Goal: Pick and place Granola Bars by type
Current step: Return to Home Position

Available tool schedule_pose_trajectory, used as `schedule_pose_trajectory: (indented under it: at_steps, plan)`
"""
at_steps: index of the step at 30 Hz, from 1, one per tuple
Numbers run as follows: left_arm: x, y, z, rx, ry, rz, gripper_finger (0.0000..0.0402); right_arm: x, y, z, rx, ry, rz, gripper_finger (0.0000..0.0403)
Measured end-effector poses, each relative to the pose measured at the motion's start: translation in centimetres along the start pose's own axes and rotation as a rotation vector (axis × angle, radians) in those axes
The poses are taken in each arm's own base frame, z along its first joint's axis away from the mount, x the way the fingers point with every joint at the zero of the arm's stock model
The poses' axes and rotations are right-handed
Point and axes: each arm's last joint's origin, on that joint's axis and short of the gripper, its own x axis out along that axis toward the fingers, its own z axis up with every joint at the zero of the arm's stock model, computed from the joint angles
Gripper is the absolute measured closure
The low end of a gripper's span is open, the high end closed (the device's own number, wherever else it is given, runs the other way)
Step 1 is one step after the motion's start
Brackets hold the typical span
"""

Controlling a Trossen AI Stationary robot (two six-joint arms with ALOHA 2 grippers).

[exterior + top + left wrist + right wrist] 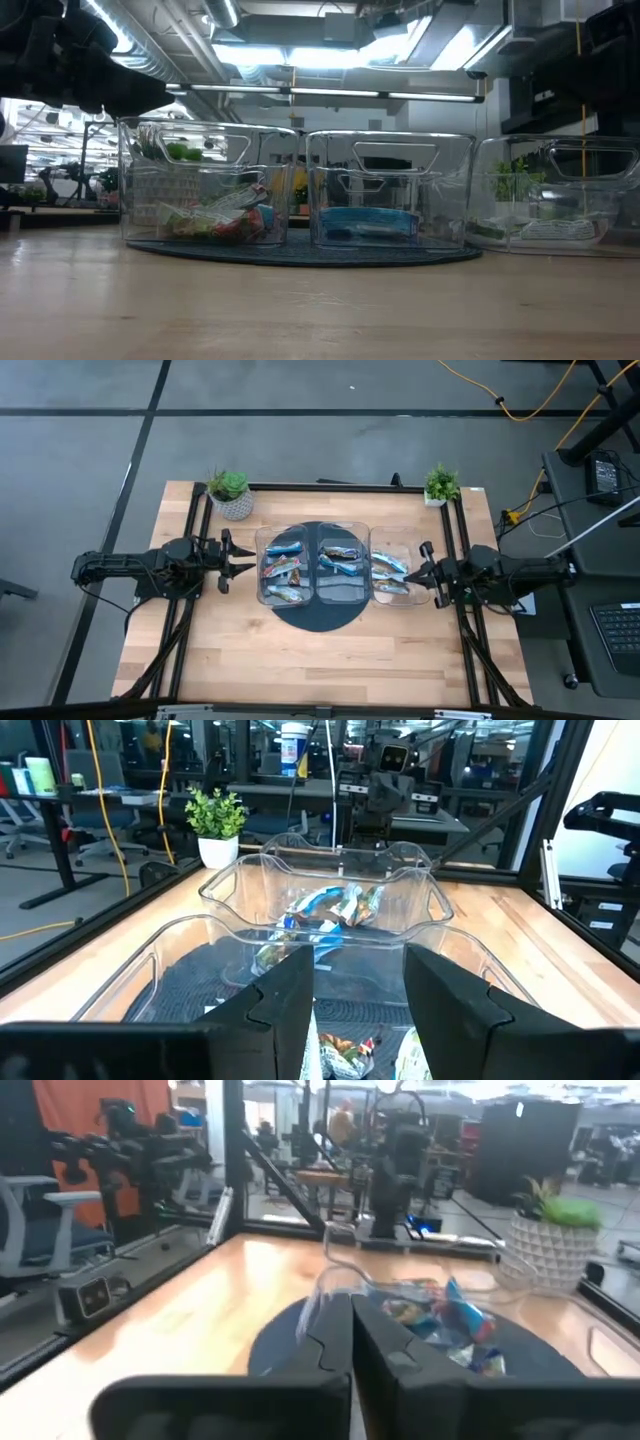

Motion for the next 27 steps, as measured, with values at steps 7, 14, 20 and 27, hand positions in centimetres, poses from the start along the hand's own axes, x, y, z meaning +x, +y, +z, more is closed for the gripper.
schedule_pose_trajectory:
  at_steps: [7,14,20,27]
  plan:
    - [0.0,0.0,0.01,0.0,-0.001,0.0,0.0254,0.04,-0.04,-0.07,0.004,0.009,-0.013,0.037]
    - [0.0,0.0,-0.01,0.0,0.001,0.0,0.0254,0.04,-0.03,-0.07,0.002,0.009,-0.012,0.036]
    - [0.0,0.0,-0.01,0.0,0.001,0.0,0.0254,0.04,-0.03,-0.07,0.003,0.009,-0.011,0.0359]
    - [0.0,0.0,0.0,0.0,0.0,0.0,0.0254,0.02,0.59,0.05,0.003,-0.004,0.034,0.0358]
